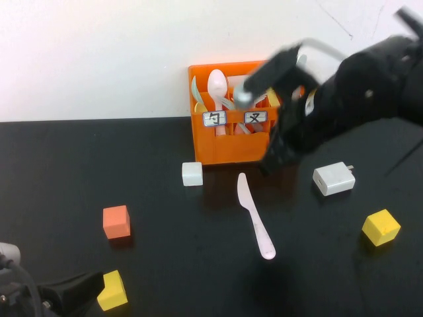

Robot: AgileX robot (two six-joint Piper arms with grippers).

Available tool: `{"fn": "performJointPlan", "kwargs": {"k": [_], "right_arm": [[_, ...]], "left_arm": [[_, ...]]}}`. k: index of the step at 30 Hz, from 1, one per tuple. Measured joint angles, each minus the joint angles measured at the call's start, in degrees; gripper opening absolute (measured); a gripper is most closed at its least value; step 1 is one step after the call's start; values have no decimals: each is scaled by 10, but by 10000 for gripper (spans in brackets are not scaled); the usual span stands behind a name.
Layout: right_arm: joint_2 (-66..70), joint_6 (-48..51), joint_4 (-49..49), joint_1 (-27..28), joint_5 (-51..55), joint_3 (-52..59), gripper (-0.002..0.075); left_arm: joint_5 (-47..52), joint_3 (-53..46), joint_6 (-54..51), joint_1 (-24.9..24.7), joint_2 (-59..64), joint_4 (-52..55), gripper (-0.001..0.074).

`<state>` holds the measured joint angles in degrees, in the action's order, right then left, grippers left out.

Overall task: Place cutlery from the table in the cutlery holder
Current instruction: Pick up the knife

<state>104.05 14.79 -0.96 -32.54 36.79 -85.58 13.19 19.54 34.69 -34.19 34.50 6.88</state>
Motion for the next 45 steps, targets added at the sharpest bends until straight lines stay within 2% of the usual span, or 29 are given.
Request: {"fn": "performJointPlan", "kwargs": {"k": [8, 10, 12, 18, 21, 33, 45], "right_arm": [[75, 31, 80, 0, 32, 0, 1], [95, 34, 109, 0, 32, 0, 27], [111, 35, 133, -10, 34, 0, 80], [125, 28, 173, -37, 42, 0, 324], [125, 18, 173, -35, 42, 0, 373], [125, 11, 138, -35, 68, 0, 393], [125, -72, 66, -35, 59, 0, 393]], "left_arm": [[-5, 0, 0, 0, 0, 0, -1], [-5, 0, 0, 0, 0, 0, -1], [-5, 0, 0, 0, 0, 0, -1], [-7, 0, 0, 0, 0, -7, -1], [-7, 0, 0, 0, 0, -9, -1], [-7, 0, 0, 0, 0, -10, -1], [7, 0, 0, 0, 0, -10, -1]]}}
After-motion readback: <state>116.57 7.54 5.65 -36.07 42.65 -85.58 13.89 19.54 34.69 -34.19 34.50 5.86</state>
